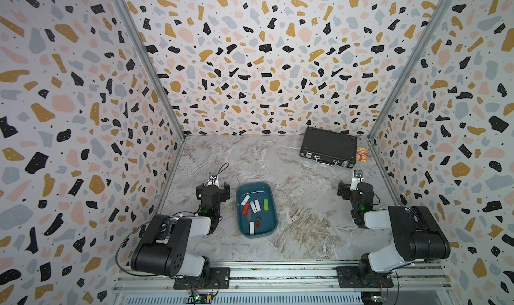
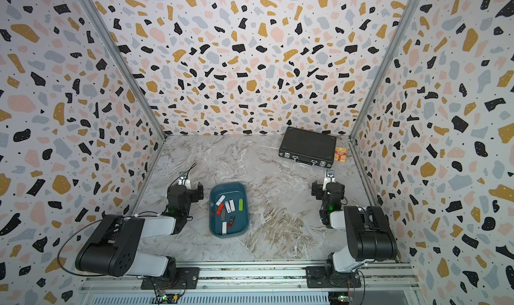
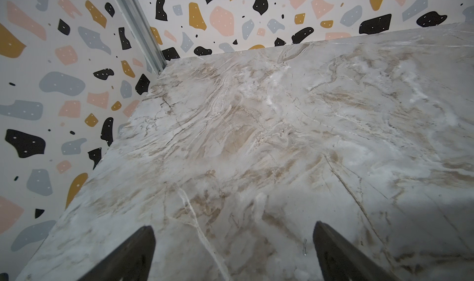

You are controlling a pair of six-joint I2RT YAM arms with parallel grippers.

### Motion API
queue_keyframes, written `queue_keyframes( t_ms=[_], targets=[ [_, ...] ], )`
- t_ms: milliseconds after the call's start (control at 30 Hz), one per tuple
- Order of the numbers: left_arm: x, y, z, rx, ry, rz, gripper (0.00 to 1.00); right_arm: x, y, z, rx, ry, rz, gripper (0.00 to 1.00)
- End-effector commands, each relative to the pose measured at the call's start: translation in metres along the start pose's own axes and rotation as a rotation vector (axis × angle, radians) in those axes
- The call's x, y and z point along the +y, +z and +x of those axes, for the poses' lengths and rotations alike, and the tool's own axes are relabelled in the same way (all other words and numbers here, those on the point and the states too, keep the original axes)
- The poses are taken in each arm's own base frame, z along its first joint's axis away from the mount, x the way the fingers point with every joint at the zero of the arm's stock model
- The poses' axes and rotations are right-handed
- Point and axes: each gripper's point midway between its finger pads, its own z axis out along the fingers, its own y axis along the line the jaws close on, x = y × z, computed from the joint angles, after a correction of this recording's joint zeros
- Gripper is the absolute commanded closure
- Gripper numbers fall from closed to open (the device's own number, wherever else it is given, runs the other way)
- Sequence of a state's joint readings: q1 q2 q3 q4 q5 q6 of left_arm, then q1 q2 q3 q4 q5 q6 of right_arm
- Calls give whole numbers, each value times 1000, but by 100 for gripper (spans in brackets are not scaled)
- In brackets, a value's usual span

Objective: Put the usb flash drive into the storage box
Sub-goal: Reset both arms

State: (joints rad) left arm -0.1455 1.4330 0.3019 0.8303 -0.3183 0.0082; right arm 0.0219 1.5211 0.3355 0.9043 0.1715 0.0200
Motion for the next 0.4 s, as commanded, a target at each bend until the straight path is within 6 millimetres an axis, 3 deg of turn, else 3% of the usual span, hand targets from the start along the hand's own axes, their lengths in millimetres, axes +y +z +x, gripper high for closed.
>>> queue_keyframes(
  t_ms=[0,367],
  targets=[
    [1,0,-14,-41,-23,4,0,1,-2,-6,-20,-3,-4,0],
    [0,1,-13,-40,-23,11,0,1,-2,-6,-20,-3,-4,0]
  ],
)
